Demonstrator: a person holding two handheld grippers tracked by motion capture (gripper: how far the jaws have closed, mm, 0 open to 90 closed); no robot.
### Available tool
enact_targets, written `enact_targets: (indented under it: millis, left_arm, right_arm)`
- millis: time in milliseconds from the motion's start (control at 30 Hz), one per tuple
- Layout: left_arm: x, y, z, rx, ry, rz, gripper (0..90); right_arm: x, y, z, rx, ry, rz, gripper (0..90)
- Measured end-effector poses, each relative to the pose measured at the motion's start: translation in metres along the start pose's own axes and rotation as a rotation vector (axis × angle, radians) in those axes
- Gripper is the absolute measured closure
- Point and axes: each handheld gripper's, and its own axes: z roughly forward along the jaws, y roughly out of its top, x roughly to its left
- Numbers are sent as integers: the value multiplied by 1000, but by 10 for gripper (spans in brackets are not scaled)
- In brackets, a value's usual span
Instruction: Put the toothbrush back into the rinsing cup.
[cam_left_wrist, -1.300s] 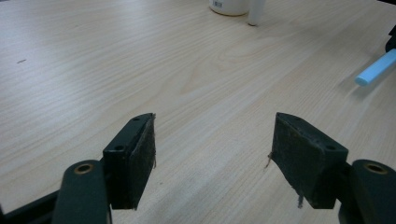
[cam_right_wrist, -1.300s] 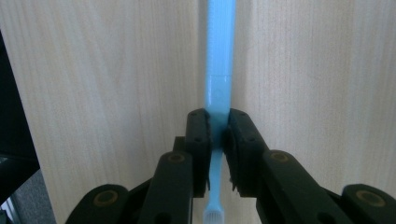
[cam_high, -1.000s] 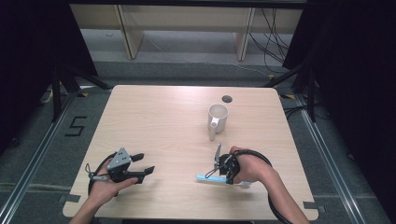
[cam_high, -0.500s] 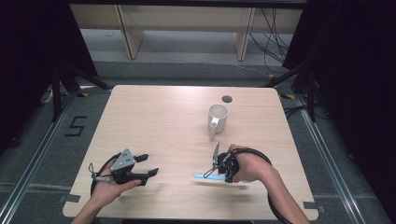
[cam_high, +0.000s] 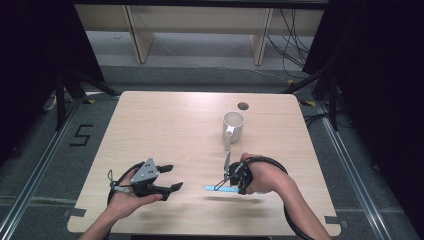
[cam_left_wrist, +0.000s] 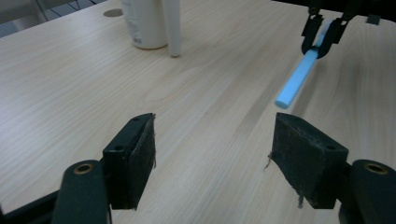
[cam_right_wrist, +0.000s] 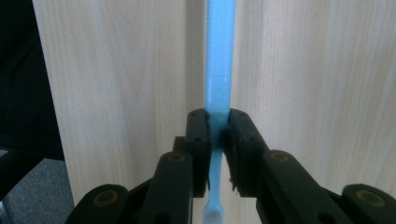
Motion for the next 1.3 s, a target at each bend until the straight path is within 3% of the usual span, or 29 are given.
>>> enact_targets:
  millis: [200,233,333,433,533,633,933,967,1100,1300]
  left_arm:
    - [-11,13,12,20,-50,53,300]
    - [-13,15,15,18,-68,59,301]
    - [-21,21,27,30,-118,98,303]
    - [-25,23,34,40,-143,129,306]
    - [-31,24,48,54,-183,161,313]
    - [-32,24,56,63,-198,174,328]
    - [-30,20,63,68,-224,164,391]
    - [-28,18,63,58,-236,161,405]
    - [-29,16,64,56,-245,145,441]
    - [-30,14,66,48,-271,148,489]
  right_arm:
    - [1,6,-5,4,-7,6,798]
    - [0,9,-5,0,-14,-15,799]
    - [1,12,-6,6,-2,-14,798]
    - [0,15,-6,7,1,-38,799]
    - [3,17,-7,4,-3,-22,799]
    - [4,18,-9,13,1,-17,798]
    - [4,20,-13,-6,4,-29,798]
    - [2,20,-13,-19,-4,-54,798]
    - [1,21,-14,-37,1,-78,799]
    - [2,24,-17,-21,1,-69,798]
